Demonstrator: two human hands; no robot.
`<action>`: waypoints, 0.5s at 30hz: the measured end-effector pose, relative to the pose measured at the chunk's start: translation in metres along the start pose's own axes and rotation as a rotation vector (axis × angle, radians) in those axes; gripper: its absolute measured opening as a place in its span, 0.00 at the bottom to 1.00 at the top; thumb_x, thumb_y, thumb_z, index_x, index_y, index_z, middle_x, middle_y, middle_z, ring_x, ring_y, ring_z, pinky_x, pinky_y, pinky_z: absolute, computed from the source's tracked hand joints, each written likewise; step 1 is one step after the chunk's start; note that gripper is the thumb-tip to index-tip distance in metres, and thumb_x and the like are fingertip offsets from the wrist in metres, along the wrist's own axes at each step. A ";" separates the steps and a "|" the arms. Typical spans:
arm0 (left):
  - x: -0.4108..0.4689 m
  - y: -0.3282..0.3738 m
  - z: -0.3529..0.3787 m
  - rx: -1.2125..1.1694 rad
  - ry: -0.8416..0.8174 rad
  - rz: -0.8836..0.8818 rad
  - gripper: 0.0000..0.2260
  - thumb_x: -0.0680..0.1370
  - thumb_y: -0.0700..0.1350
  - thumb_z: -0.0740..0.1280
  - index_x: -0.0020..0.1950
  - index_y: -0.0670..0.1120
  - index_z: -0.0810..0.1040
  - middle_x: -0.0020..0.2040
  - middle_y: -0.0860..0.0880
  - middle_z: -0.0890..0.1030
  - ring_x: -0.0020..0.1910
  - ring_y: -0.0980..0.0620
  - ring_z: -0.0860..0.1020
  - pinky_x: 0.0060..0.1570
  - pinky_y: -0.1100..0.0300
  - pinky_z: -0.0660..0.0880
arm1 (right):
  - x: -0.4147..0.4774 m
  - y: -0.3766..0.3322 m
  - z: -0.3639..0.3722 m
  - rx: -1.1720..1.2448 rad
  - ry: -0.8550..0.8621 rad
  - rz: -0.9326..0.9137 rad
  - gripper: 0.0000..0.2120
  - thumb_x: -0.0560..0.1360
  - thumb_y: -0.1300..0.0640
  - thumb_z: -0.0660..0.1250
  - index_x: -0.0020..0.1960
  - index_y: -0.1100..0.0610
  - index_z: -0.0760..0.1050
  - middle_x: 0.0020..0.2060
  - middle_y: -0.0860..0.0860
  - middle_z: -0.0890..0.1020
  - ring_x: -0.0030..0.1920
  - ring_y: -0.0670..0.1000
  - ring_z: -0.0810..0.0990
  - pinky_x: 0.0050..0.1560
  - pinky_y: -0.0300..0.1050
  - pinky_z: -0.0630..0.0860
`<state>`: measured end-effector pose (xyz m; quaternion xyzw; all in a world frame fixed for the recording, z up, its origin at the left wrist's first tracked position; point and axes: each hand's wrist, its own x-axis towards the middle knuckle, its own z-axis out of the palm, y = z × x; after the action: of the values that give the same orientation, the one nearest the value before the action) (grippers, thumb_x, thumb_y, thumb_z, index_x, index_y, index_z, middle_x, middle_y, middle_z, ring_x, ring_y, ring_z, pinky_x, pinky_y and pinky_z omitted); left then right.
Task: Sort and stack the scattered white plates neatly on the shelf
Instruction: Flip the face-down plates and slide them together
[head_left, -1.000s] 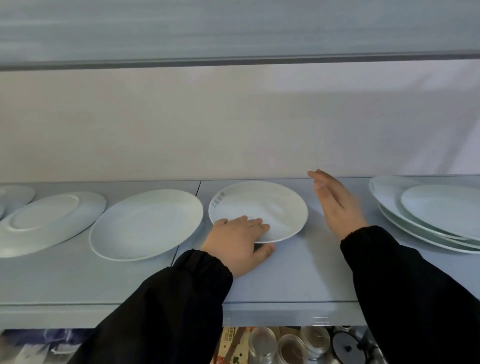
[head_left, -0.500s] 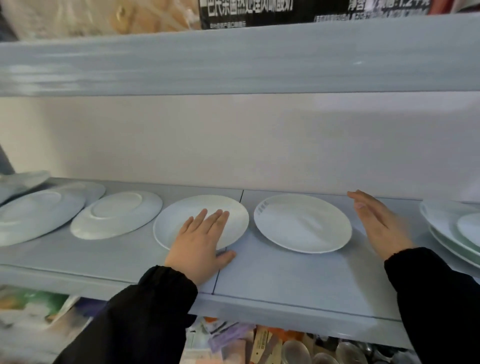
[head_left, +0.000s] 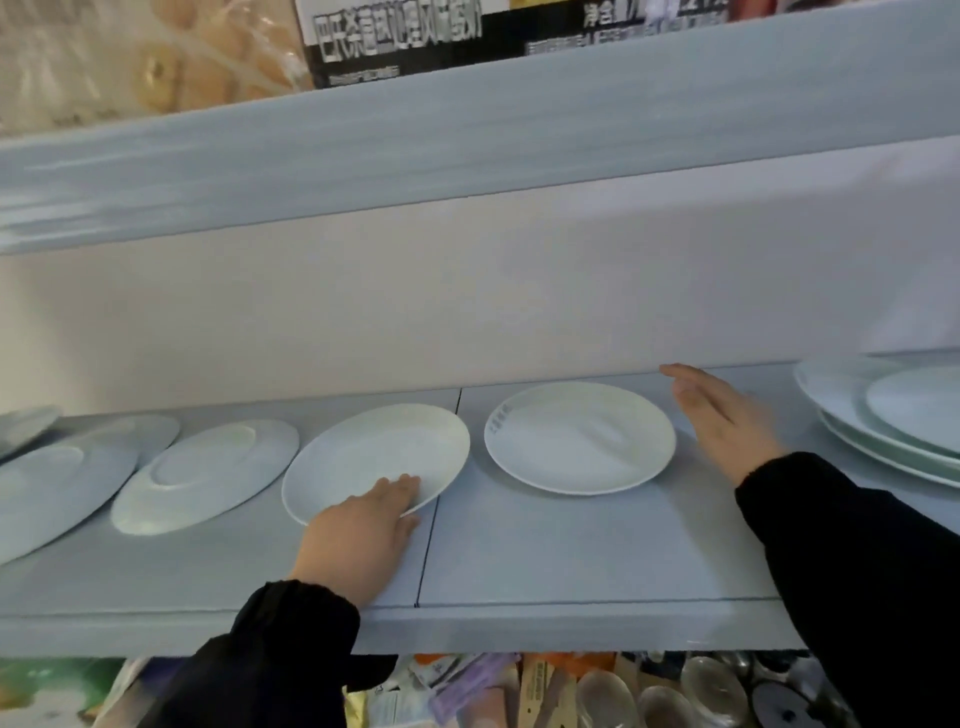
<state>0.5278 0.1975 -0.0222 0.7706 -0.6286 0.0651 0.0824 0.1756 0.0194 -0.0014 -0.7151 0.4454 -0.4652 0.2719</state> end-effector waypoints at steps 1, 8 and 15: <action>0.001 -0.001 0.001 0.033 0.004 0.017 0.22 0.82 0.55 0.53 0.77 0.57 0.60 0.75 0.53 0.66 0.68 0.49 0.72 0.63 0.53 0.70 | 0.001 0.002 0.001 -0.004 -0.005 0.001 0.18 0.82 0.44 0.57 0.68 0.46 0.72 0.65 0.41 0.71 0.69 0.45 0.68 0.69 0.41 0.59; 0.005 0.004 0.001 0.063 0.127 0.094 0.18 0.78 0.44 0.65 0.68 0.53 0.70 0.53 0.49 0.82 0.42 0.44 0.83 0.35 0.50 0.79 | 0.008 0.007 0.001 -0.041 -0.038 -0.041 0.25 0.78 0.38 0.55 0.69 0.47 0.72 0.70 0.47 0.71 0.71 0.47 0.68 0.72 0.46 0.61; 0.020 0.069 -0.037 -0.005 0.452 0.285 0.17 0.74 0.37 0.69 0.62 0.46 0.78 0.45 0.47 0.84 0.32 0.46 0.82 0.24 0.59 0.72 | 0.011 0.005 -0.001 -0.023 0.035 -0.045 0.21 0.82 0.46 0.57 0.73 0.48 0.67 0.71 0.45 0.69 0.72 0.45 0.65 0.70 0.42 0.60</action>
<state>0.4647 0.1724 0.0207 0.6399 -0.6967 0.2448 0.2127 0.1748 0.0076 -0.0009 -0.7196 0.4393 -0.4784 0.2455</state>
